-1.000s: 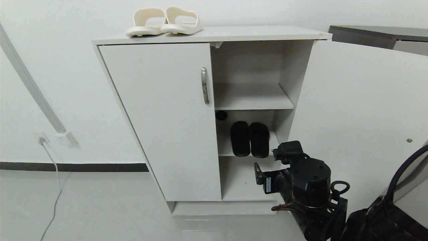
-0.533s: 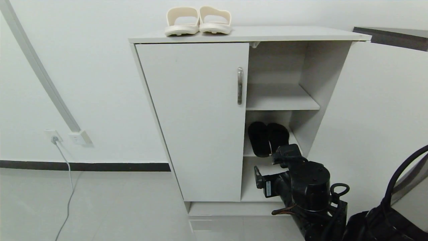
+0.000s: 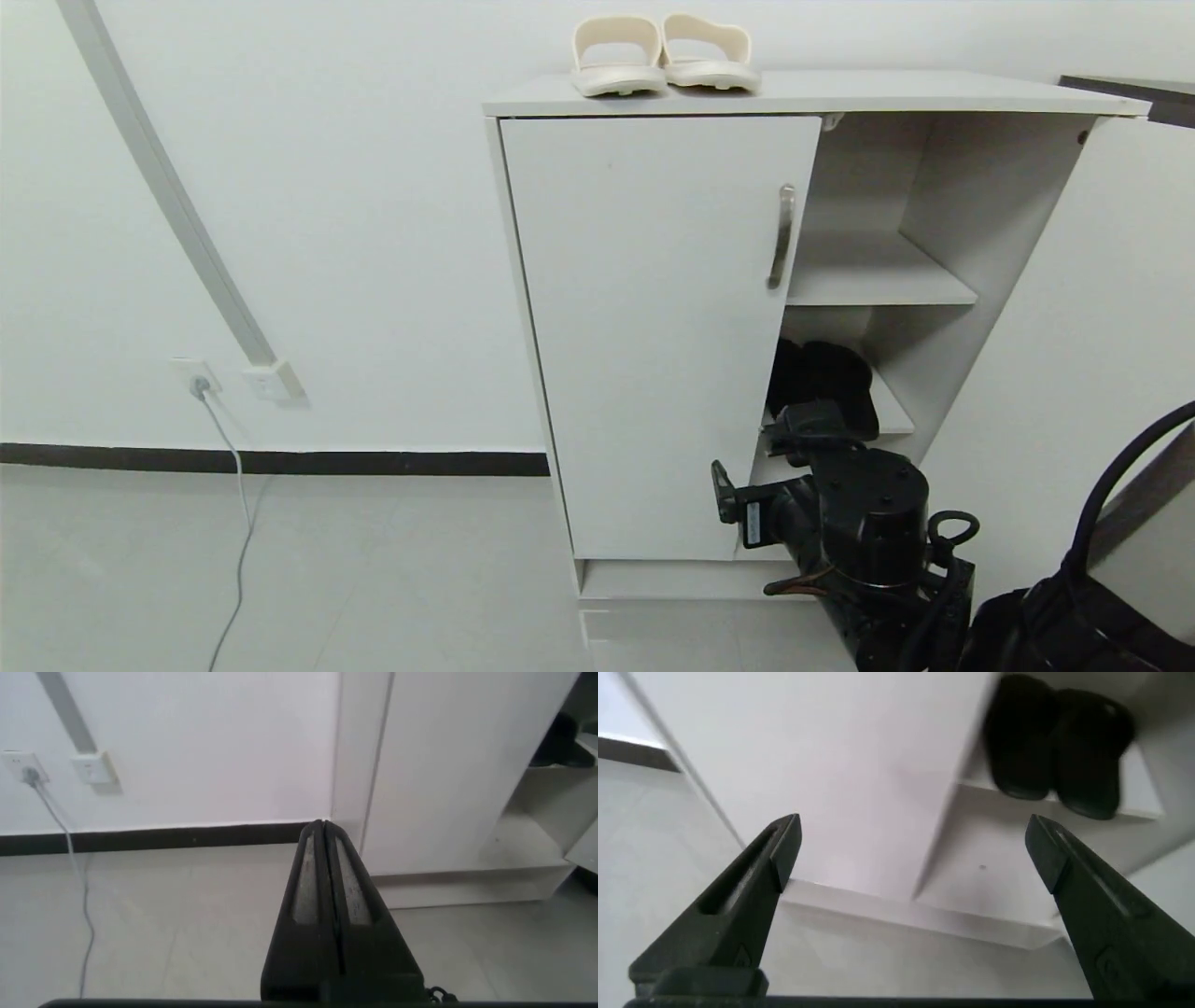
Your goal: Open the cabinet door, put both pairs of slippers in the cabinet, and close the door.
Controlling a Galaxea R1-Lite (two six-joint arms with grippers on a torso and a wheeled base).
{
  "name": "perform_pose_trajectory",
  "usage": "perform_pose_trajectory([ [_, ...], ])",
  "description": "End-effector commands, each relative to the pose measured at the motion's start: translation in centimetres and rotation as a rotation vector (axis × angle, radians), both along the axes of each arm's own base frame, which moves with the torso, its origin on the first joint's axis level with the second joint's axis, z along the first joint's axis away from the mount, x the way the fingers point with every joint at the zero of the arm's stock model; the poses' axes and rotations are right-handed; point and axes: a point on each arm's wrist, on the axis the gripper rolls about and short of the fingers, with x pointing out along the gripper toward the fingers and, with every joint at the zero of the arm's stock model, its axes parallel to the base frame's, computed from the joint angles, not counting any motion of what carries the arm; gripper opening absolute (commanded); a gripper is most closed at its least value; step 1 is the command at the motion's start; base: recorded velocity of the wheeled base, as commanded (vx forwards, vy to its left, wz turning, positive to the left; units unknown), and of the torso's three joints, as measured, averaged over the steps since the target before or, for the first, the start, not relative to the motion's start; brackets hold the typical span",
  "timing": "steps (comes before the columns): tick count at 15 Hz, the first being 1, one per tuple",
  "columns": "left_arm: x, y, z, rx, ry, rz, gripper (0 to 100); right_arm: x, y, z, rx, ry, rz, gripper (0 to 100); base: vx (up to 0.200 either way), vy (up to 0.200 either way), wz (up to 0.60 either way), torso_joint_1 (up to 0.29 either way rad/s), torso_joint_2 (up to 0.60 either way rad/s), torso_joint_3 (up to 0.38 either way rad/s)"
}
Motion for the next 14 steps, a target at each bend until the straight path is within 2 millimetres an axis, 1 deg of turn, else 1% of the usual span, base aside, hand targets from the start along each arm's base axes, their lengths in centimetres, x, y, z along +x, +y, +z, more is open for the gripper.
perform_pose_trajectory([
  [1,0.01,0.0,0.0,-0.002,0.002,0.001,0,0.13,0.22,-0.48,-0.001,0.0,0.003,100,0.0,0.0,0.0,0.0,0.0,0.0],
  [14,0.01,0.0,0.0,-0.003,0.002,0.002,0,0.05,0.29,-0.44,0.002,-0.025,0.009,100,0.0,0.0,0.0,0.0,0.0,0.0],
])
